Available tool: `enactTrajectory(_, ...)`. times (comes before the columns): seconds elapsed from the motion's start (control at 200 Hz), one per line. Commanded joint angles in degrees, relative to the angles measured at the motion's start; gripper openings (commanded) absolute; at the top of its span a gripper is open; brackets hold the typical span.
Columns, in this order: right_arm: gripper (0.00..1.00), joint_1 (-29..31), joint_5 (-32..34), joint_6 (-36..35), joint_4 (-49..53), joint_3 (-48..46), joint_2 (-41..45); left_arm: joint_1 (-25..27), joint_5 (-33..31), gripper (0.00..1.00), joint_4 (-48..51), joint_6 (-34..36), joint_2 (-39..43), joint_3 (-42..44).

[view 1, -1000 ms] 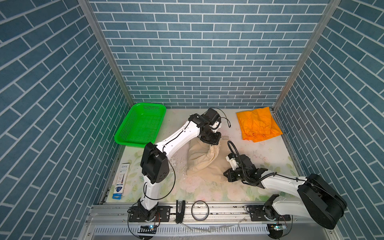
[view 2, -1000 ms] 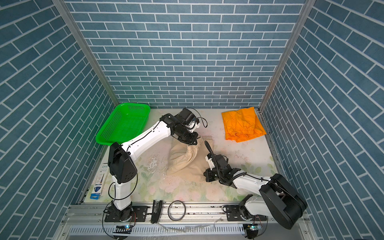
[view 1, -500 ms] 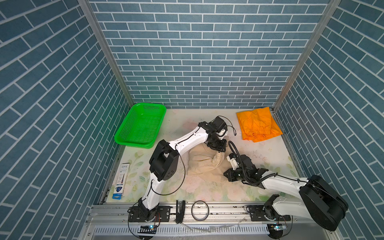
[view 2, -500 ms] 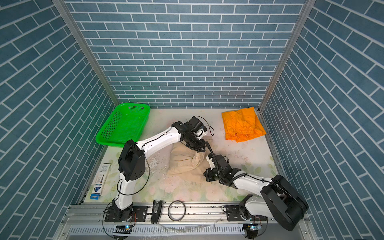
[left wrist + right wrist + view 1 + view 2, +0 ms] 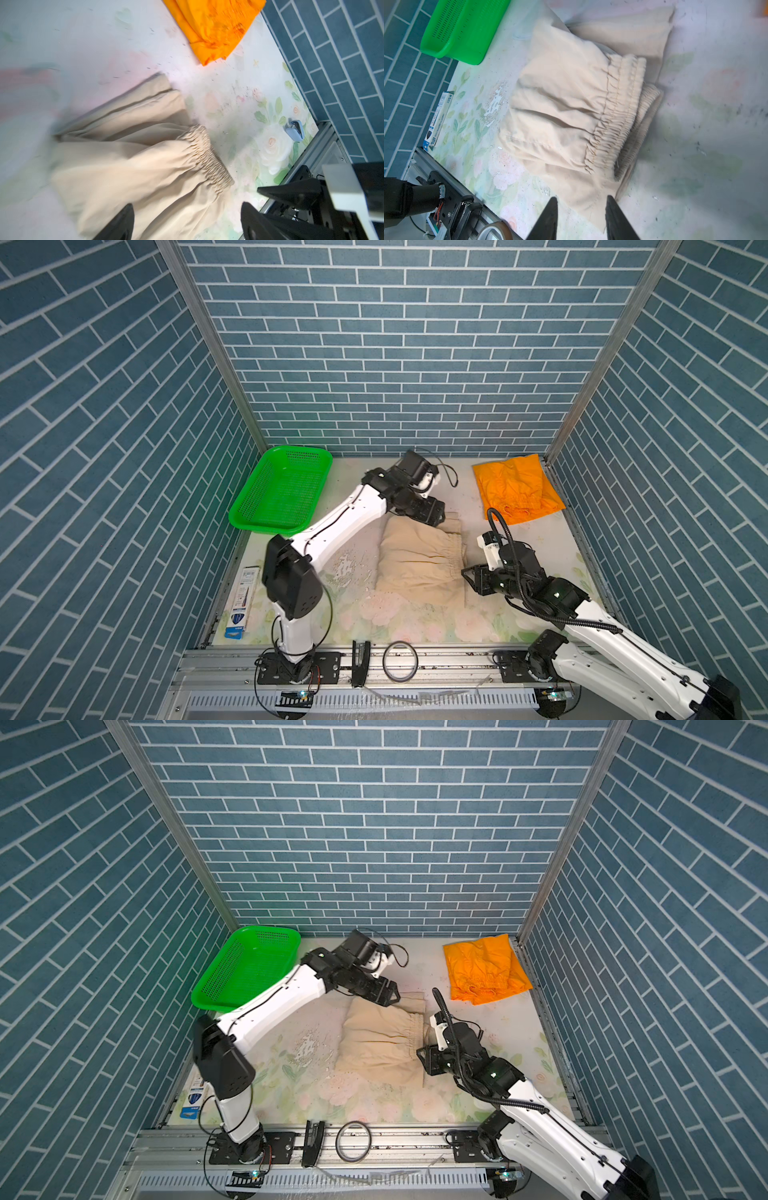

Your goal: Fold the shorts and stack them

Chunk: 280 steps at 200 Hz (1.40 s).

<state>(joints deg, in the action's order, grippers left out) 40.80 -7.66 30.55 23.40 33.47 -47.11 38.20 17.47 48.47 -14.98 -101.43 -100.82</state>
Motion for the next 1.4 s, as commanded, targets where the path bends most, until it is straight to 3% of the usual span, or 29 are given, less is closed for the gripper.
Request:
enactTrajectory(0.0,0.41,-0.2,-2.9,-6.1,-2.4,5.1,-8.2,-5.4,-1.6,0.80,-2.1,0.7,4.1,9.3)
enactTrajectory(0.11,0.40,-0.1,-3.0,-8.5,-4.4,10.8,-18.4,-7.8,-1.2,0.78,-8.5,-0.3,7.3,19.4)
enactTrajectory(0.195,0.20,-0.5,-2.9,-8.9,-6.2,11.0,-23.5,-8.1,-0.3,0.76,-11.6,-1.4,8.0,24.5)
enactTrajectory(0.4,0.18,-2.0,-5.3,-5.3,-9.5,2.3,-29.3,-9.2,0.8,0.76,-17.2,-4.7,11.1,36.5)
enactTrajectory(0.505,0.18,-1.9,-5.5,-3.1,-10.3,-1.8,-29.7,-10.1,1.8,0.80,-19.5,-6.6,13.3,41.9)
enactTrajectory(0.695,0.27,-1.8,-6.2,-4.4,-7.0,0.1,-27.9,-10.3,3.4,0.82,-22.6,-8.3,15.8,47.6)
enactTrajectory(0.795,0.36,-1.9,-3.9,-7.3,-0.9,6.4,-23.9,-10.7,4.1,0.82,-22.8,-8.5,16.2,49.3)
enactTrajectory(0.905,0.43,-1.9,-3.0,-12.7,4.2,15.1,-26.1,-11.1,7.1,0.83,-23.7,-9.4,15.8,51.2)
enactTrajectory(1.11,0.53,-1.9,-4.6,-24.4,3.1,29.8,-39.6,-11.4,8.3,0.85,-24.1,-11.6,18.9,54.9)
enactTrajectory(1.22,0.57,-2.8,-5.6,-33.0,6.9,39.8,-49.2,-11.4,8.5,0.86,-25.0,-12.7,22.3,57.6)
enactTrajectory(1.32,0.65,-4.7,-10.6,-40.5,11.5,48.7,-57.3,-11.4,9.0,0.86,-27.1,-14.3,24.1,60.6)
enactTrajectory(1.395,0.68,-5.7,-9.8,-43.8,14.2,55.0,-63.1,-11.4,9.9,0.85,-29.1,-15.8,24.4,63.3)
